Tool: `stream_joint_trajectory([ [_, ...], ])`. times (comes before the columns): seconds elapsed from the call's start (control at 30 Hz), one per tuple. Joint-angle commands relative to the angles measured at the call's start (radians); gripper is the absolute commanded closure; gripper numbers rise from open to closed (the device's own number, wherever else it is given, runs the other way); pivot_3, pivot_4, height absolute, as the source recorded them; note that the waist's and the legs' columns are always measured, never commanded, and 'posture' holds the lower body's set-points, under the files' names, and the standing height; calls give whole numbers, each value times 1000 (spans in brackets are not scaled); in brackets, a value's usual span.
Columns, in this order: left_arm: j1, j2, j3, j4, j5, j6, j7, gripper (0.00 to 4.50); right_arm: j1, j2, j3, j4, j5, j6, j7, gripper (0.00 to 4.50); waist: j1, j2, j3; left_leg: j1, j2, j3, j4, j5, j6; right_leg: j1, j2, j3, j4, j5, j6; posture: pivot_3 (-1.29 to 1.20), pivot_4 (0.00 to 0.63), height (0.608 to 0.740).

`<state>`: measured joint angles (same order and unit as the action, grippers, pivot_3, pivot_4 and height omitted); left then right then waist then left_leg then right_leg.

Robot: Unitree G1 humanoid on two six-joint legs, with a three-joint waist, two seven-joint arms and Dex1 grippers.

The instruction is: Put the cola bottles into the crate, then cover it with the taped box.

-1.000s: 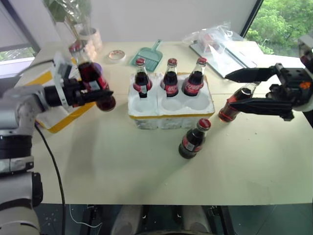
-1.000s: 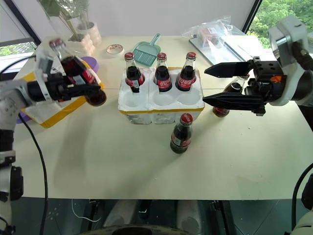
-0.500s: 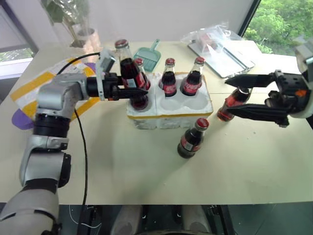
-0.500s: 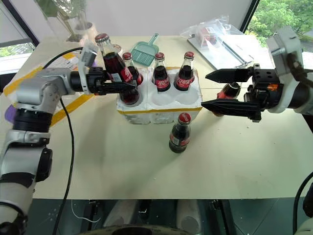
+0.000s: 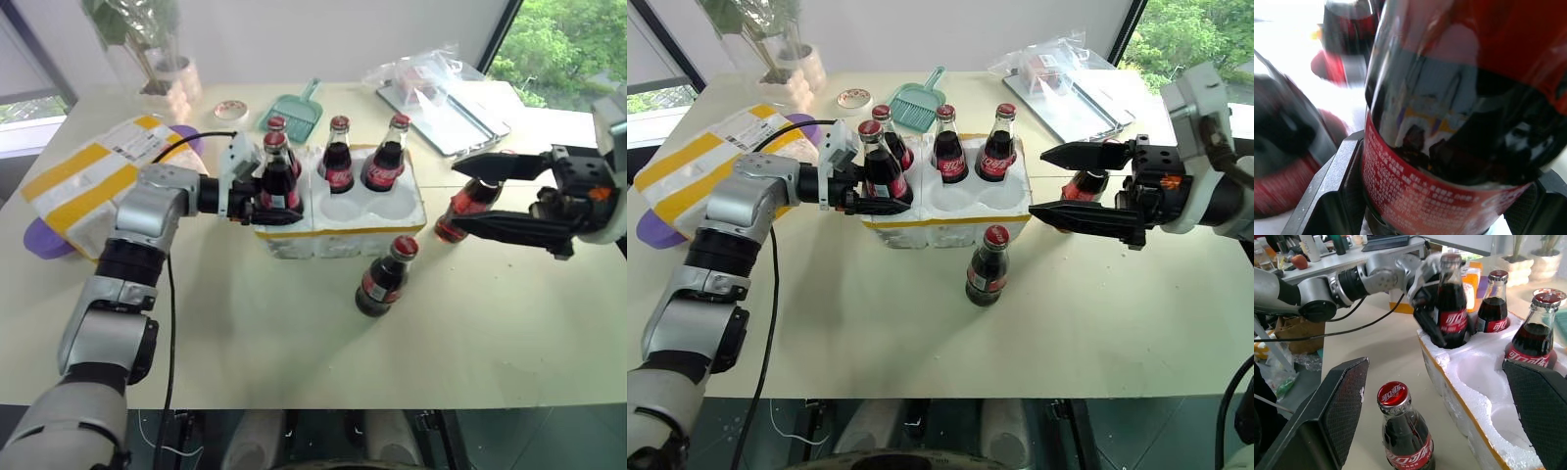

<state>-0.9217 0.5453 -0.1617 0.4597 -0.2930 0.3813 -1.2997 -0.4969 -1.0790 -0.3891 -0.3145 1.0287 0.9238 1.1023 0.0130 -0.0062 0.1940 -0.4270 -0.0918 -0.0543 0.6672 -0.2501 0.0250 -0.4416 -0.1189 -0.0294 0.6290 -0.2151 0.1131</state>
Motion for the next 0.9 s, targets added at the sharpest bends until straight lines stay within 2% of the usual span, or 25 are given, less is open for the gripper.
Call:
stream_joint_trajectory([
  [0.03, 5, -2, 26, -20, 3, -17, 15, 600, -3, -3, -20, -16, -1, -22, -10, 0, 0, 0, 0, 0, 0, 0, 0, 0, 0, 0, 0, 0, 0, 0, 0, 0, 150, 738],
  [0.1, 7, -4, 41, -22, -8, -2, 24, 41, -5, -5, -14, -11, -6, -26, -11, 0, 0, 0, 0, 0, 0, 0, 0, 0, 0, 0, 0, 0, 0, 0, 0, 0, 150, 738],
  [0.33, 34, 66, 139, -173, -107, 144, 29, 41, 16, -20, 1, 4, -49, -44, 3, 0, -3, 0, 0, 0, 0, 0, 0, 0, 0, 0, 0, 0, 1, 0, 0, 0, 150, 738],
  [0.53, 85, 305, 334, -411, -353, 469, -27, 41, 96, -56, -131, -14, -27, -8, 1, 0, -5, 1, 0, 0, 0, 0, 0, 0, 0, 0, 1, 0, 1, 0, 0, 0, 150, 738],
  [0.63, 165, 419, 406, -536, -465, 584, -65, 41, 153, -75, -207, -46, -2, 26, -1, 0, -2, 1, -1, 1, 0, 0, 0, 0, 0, 1, 1, 0, 1, 0, 0, 0, 150, 738],
  [0.8, 402, 539, 427, -746, -497, 556, -128, 41, 286, -55, -298, -126, 63, 112, -28, 0, 1, 1, -1, 4, 0, -1, 0, 0, 0, 5, 0, 1, -1, 0, 0, 0, 150, 738],
  [0.9, 483, 549, 410, -796, -469, 494, -124, 41, 412, 6, -270, -226, 10, 69, -63, 0, 2, -1, -2, 6, 2, -1, 0, 0, 0, 8, -1, 1, -2, -2, -3, 0, 150, 738],
])
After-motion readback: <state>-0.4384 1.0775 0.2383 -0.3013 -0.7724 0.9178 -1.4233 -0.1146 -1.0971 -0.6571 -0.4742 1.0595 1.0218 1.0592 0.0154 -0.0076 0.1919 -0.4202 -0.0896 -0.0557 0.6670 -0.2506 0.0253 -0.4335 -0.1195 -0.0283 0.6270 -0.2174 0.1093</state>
